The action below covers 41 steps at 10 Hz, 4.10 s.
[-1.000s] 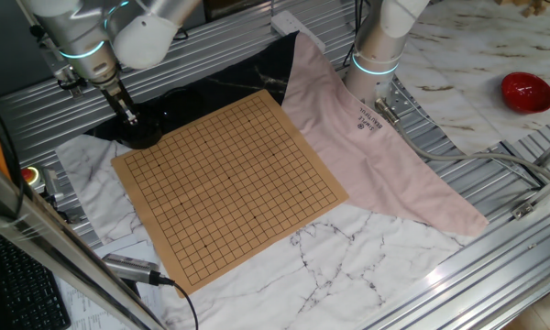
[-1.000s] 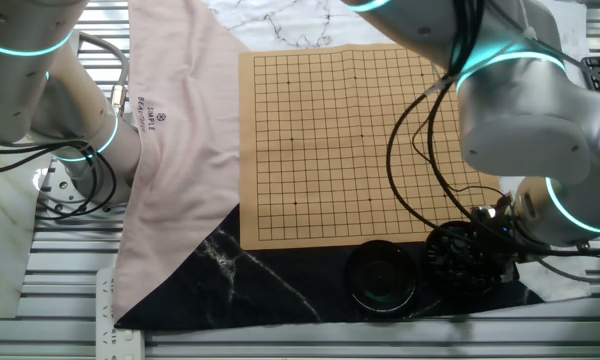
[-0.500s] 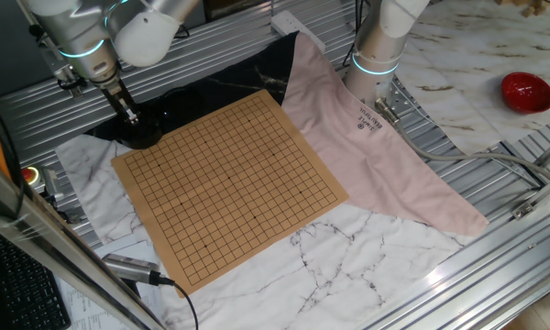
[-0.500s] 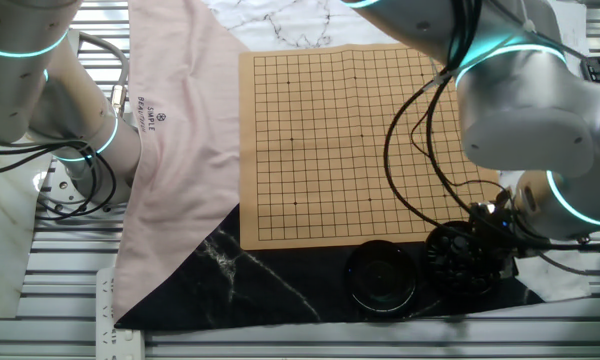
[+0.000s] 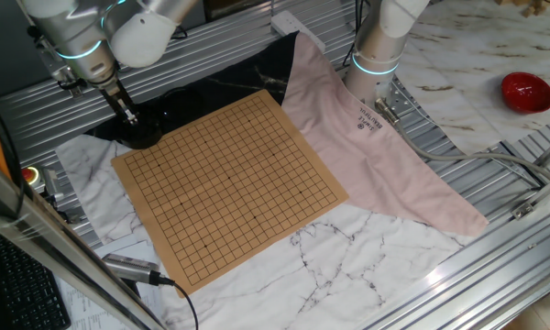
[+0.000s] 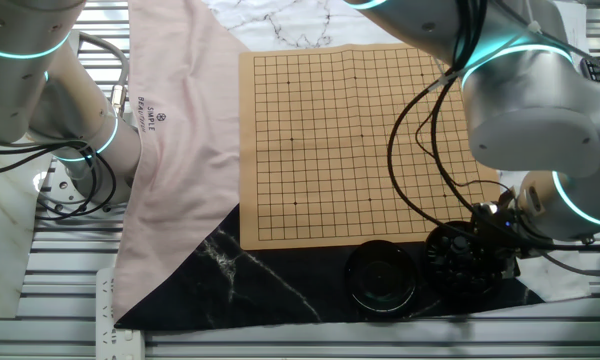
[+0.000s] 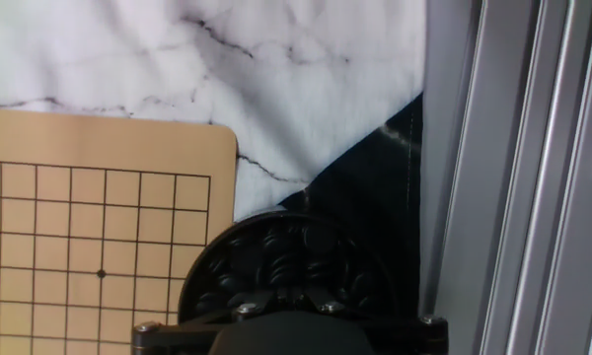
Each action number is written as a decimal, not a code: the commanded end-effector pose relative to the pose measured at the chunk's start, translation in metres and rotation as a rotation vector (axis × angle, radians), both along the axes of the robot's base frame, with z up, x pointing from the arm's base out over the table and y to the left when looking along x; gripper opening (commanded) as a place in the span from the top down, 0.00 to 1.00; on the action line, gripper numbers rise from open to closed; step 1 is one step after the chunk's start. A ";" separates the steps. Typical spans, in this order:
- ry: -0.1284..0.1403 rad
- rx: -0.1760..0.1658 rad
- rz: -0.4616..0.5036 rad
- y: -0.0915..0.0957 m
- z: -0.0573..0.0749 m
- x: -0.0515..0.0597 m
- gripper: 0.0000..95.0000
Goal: Play the first move as black on the 3-4 point in the upper right corner of the Go board
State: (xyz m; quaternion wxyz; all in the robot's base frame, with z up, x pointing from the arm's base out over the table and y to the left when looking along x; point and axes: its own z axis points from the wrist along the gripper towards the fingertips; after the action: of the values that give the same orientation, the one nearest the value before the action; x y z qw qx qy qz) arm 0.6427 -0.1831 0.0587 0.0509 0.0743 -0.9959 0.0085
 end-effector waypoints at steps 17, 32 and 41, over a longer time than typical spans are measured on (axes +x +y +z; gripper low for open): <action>0.023 -0.011 0.006 -0.003 -0.013 -0.006 1.00; 0.022 -0.007 0.028 -0.003 -0.013 -0.006 0.80; 0.031 -0.010 0.010 -0.004 -0.017 -0.006 1.00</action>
State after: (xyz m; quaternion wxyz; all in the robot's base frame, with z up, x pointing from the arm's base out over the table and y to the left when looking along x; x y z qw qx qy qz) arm 0.6368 -0.1873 0.0416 0.0669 0.0798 -0.9945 0.0124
